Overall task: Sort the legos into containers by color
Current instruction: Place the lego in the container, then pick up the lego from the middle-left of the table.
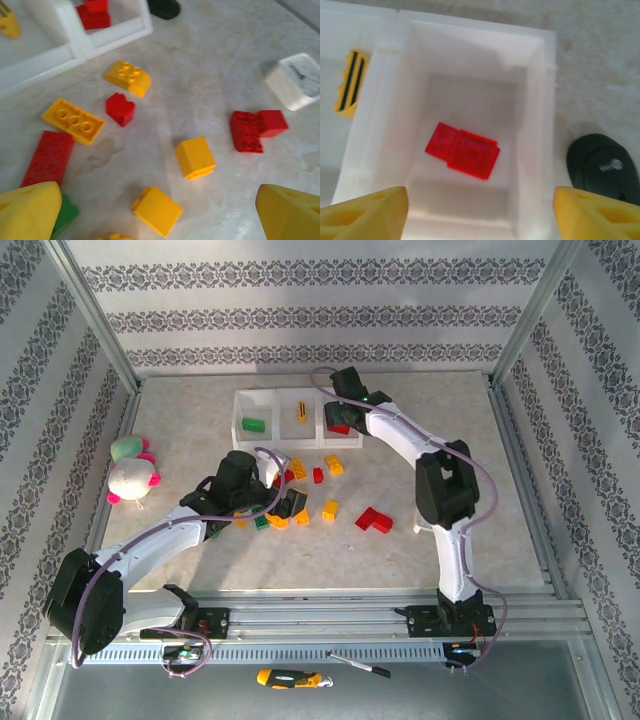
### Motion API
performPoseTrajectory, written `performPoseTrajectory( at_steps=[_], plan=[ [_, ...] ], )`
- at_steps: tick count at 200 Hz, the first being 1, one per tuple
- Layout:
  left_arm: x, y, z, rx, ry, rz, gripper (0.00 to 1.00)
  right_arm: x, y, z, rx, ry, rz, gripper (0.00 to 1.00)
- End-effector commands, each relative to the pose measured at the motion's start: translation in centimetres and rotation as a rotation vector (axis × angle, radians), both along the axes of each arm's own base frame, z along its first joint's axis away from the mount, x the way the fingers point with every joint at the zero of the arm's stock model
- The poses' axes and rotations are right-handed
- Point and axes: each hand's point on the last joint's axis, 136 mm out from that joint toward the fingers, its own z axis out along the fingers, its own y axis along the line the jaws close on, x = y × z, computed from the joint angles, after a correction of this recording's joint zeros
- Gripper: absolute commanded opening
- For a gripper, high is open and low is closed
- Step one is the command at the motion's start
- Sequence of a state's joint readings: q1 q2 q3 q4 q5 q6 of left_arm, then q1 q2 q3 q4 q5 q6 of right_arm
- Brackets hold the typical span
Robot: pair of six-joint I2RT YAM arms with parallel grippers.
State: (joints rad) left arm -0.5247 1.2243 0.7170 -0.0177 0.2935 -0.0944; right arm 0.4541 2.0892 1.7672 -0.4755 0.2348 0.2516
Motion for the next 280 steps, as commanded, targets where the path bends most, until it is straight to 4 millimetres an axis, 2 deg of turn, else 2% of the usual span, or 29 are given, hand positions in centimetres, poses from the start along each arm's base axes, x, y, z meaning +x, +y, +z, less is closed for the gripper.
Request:
performPoseTrajectory(
  at_steps=[1,38,56,88,112,155,181,219,280],
  plan=[
    [1.5,2.1,-0.4,0.074,0.001,0.162,0.99,-2.1,-0.7,3.7,0.06,-0.08,0.014,0.81],
    [3.0,4.7,-1.4,0.199,0.079,0.333,0.99,-7.8,-1.0,3.5,0.121,-0.048,0.089,0.87],
    [3.6,5.9,-2.9,0.286,0.154,0.385,0.99,-10.4,-0.6,3.5,0.13,-0.05,0.144,0.88],
    [5.0,8.3,-5.0,0.386,0.283,0.553,0.99,-13.2,0.0,3.2,0.137,-0.048,0.182,0.88],
    [5.8,8.8,-5.9,0.437,0.344,0.594,0.96,-13.9,0.5,3.3,0.142,-0.05,0.198,0.88],
    [6.0,13.2,-7.5,0.448,0.427,0.828,0.92,-13.9,1.0,3.0,0.139,-0.041,0.209,0.88],
    [5.6,14.8,-8.8,0.4,0.489,0.906,0.9,-14.0,1.6,2.8,0.138,-0.02,0.224,0.87],
    [5.4,14.9,-10.9,0.327,0.569,0.926,0.82,-14.2,3.3,3.2,0.079,-0.029,0.288,0.88],
    [4.6,15.5,-13.5,0.371,0.644,0.939,0.57,-14.3,3.8,2.8,0.056,-0.021,0.302,0.88]
  ],
)
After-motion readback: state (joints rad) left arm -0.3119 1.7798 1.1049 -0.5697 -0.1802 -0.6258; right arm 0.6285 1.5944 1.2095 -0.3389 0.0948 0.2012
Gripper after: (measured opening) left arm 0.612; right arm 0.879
